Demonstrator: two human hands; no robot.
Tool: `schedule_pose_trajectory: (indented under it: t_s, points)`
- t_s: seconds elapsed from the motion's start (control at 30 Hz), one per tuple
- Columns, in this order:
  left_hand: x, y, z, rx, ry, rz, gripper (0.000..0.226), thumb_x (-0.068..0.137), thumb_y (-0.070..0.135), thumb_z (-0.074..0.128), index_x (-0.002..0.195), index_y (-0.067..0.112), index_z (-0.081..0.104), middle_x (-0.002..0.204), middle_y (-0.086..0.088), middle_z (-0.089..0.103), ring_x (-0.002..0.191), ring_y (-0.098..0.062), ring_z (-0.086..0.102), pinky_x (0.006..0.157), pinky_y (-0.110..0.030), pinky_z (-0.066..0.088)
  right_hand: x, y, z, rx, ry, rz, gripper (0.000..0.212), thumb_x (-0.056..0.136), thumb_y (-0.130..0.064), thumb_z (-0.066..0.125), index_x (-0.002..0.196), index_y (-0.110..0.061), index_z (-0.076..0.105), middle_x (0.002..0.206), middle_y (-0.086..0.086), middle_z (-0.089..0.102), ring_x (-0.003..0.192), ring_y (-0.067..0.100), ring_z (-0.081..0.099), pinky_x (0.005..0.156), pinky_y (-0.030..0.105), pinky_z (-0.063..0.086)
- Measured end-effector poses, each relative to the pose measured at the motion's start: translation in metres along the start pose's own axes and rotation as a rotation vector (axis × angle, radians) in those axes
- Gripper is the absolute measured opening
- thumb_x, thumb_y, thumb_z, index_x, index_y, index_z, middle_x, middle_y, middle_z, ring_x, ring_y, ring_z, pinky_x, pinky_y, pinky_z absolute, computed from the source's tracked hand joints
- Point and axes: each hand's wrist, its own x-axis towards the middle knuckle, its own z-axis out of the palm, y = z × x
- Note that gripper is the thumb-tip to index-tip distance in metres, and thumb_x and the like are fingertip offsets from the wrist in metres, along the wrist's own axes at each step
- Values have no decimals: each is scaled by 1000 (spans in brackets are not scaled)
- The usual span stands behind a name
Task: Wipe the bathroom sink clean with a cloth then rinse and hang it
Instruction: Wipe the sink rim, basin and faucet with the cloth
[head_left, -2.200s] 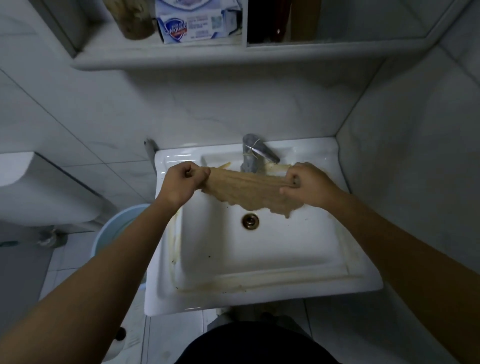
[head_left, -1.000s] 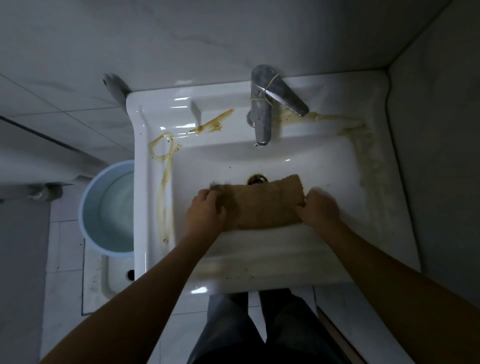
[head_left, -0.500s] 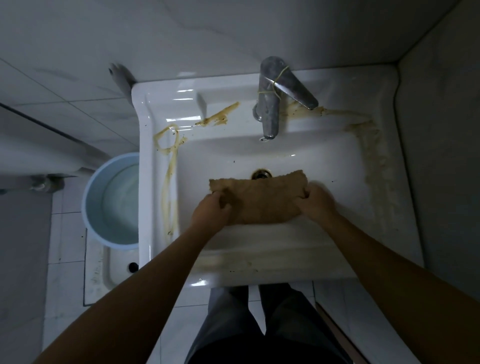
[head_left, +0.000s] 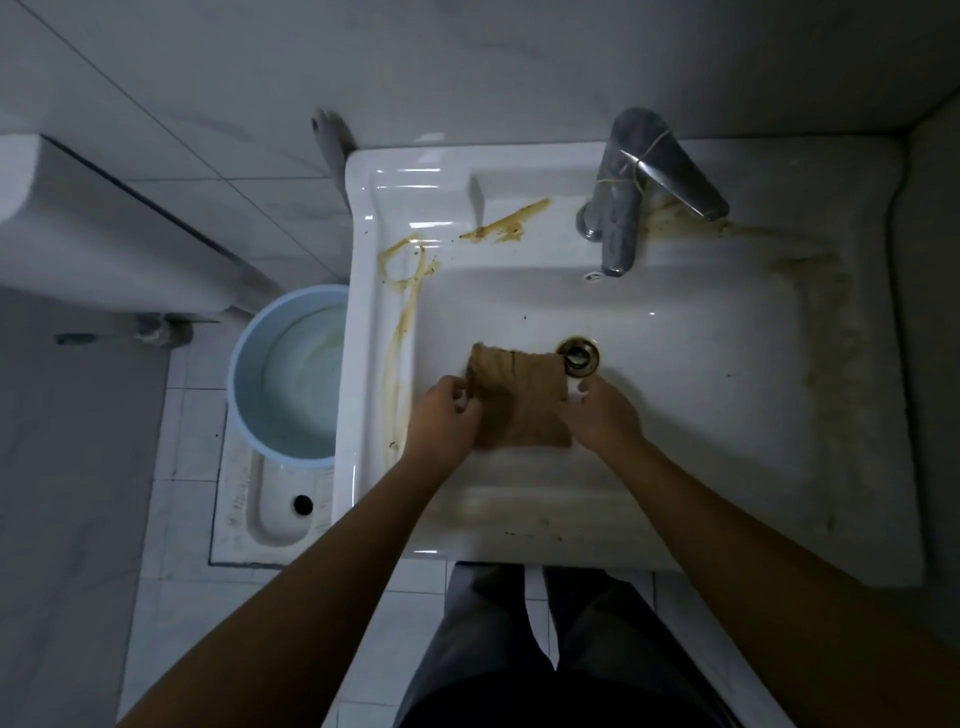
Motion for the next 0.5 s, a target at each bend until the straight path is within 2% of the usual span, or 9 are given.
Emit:
schedule_pose_trajectory:
  t_s: [0.03, 0.1, 0.13, 0.2, 0.27, 0.33, 0.43, 0.5]
  points:
    - [-1, 0, 1, -14, 4, 4, 31, 99, 21, 56, 128, 9, 59, 114, -8, 67, 100, -21, 64, 90, -41, 59, 3, 3, 3, 14, -6, 42, 47, 92, -43, 60, 124, -8, 57, 117, 11, 63, 106, 30, 62, 85, 35, 48]
    - [-4, -3, 4, -29, -1, -4, 27, 98, 20, 56, 123, 10, 60, 110, -5, 67, 99, -21, 65, 87, -39, 59, 8, 3, 8, 61, -10, 47, 26, 90, -38, 63, 94, -12, 61, 88, 4, 60, 84, 24, 60, 68, 30, 42]
    - [-6, -4, 5, -27, -5, -13, 27, 98, 20, 55, 123, 10, 60, 110, -4, 67, 99, -20, 65, 84, -35, 57, 11, 0, 11, 85, -16, 42, 24, 89, -36, 64, 77, -16, 56, 74, 1, 56, 72, 22, 57, 58, 28, 37]
    - [-9, -5, 6, -14, 0, -21, 28, 98, 18, 55, 125, 9, 59, 108, 0, 63, 98, -16, 61, 81, -30, 49, 15, -7, 17, 100, -34, 41, 30, 87, -34, 66, 66, -19, 52, 63, 0, 53, 64, 22, 54, 49, 26, 31]
    - [-10, -5, 7, -10, 1, -19, 28, 98, 18, 55, 125, 9, 60, 109, 0, 63, 98, -16, 60, 81, -29, 48, 18, -10, 21, 82, -31, 24, 21, 86, -28, 65, 73, -15, 55, 69, 3, 56, 69, 25, 57, 49, 28, 31]
    - [-11, -5, 8, -5, -18, -8, 27, 99, 19, 54, 123, 10, 61, 109, -3, 66, 98, -18, 63, 81, -29, 49, 17, -8, 19, 56, -6, -24, 13, 87, -24, 63, 86, -14, 55, 80, 6, 60, 76, 27, 59, 56, 30, 38]
    - [-9, -6, 10, 33, -34, -2, 27, 100, 23, 55, 123, 11, 63, 112, -5, 69, 100, -20, 65, 82, -28, 49, 12, 5, -2, 74, 62, -94, 19, 87, -22, 64, 103, -15, 57, 89, 5, 63, 81, 26, 59, 69, 35, 46]
    - [-8, -7, 10, 91, -40, 15, 27, 100, 25, 56, 121, 12, 65, 113, -5, 70, 101, -20, 66, 85, -29, 49, 8, 20, -25, 88, 137, -123, 19, 86, -17, 66, 103, -15, 58, 87, 1, 61, 78, 23, 57, 65, 30, 42]
